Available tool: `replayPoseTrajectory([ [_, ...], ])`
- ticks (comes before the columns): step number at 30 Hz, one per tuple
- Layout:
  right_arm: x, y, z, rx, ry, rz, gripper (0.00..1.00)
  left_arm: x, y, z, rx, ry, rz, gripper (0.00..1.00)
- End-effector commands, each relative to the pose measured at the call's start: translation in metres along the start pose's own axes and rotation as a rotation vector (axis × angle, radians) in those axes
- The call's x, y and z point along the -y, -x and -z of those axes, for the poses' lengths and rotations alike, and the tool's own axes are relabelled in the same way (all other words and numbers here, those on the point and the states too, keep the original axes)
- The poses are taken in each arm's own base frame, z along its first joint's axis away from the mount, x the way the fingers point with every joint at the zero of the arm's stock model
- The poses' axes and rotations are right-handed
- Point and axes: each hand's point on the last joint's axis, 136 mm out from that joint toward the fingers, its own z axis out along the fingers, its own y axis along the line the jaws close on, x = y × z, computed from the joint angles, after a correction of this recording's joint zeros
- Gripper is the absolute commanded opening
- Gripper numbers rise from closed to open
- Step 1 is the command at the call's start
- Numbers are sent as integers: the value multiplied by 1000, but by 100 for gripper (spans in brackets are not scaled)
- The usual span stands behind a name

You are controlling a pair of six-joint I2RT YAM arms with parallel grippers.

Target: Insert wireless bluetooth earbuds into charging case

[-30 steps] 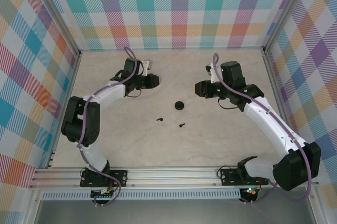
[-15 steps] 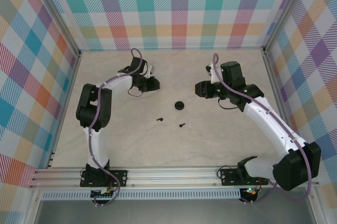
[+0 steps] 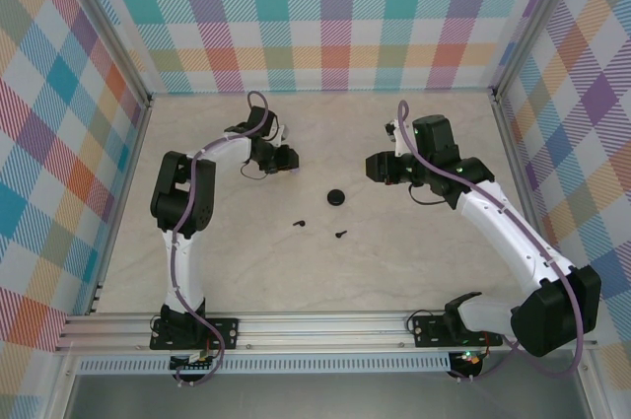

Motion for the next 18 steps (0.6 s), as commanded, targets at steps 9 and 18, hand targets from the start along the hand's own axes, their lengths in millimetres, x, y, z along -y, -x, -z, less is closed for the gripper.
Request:
replayPoseTrajectory([
  [9, 3, -11, 1, -19, -15, 11, 38, -34, 2, 19, 10, 179, -23, 61],
  [18, 21, -28, -22, -110, -62, -26, 42, -10, 1, 65, 68, 134, -73, 61],
])
